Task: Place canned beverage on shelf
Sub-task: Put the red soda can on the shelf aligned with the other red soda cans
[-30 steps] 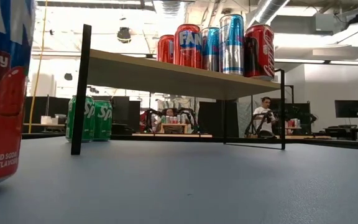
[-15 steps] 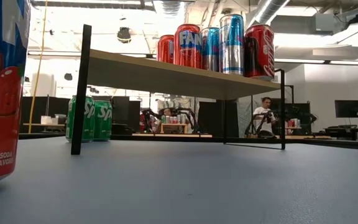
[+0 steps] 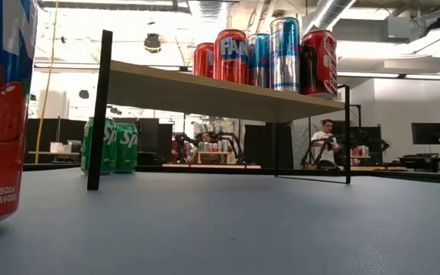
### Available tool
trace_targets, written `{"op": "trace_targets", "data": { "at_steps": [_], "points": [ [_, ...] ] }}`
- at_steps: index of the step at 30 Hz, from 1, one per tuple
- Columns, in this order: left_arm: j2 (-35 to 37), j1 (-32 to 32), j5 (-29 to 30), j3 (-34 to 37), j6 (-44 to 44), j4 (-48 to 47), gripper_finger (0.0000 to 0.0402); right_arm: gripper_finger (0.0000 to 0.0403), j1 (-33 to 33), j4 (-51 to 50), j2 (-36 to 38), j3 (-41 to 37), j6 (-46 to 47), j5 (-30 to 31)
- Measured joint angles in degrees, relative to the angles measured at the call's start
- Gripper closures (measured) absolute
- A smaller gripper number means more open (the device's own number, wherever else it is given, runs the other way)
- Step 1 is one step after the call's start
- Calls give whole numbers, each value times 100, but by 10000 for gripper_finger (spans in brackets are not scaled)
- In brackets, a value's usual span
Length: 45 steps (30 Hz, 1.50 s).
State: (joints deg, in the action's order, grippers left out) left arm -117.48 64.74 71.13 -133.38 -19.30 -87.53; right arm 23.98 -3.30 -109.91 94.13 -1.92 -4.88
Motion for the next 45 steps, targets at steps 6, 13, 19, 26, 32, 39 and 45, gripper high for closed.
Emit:
{"op": "trace_targets", "data": {
  "at_steps": [6,13,19,26,32,39,45],
  "points": [
    [-1,103,269,4,-665,3,41,129,-30,147,-8,2,-355,23],
    [-4,106,368,7,-777,-17,41,129,22,684,-591,136,-919,159],
    [-4,99,573,7,-675,-19,41,128,26,539,-1291,981,-1004,-2],
    [-6,103,583,7,-726,-16,41,111,25,-1269,-2559,2804,-975,-112],
    [-8,130,581,7,-841,-3,41,59,34,-2364,-3039,4068,-944,-103],
    [-10,147,577,7,-893,-17,41,36,-50,-3066,-2975,4060,-996,-42],
    [-10,152,581,7,-904,-41,41,43,-63,-3173,-2983,4048,-968,-65]
  ]
}}
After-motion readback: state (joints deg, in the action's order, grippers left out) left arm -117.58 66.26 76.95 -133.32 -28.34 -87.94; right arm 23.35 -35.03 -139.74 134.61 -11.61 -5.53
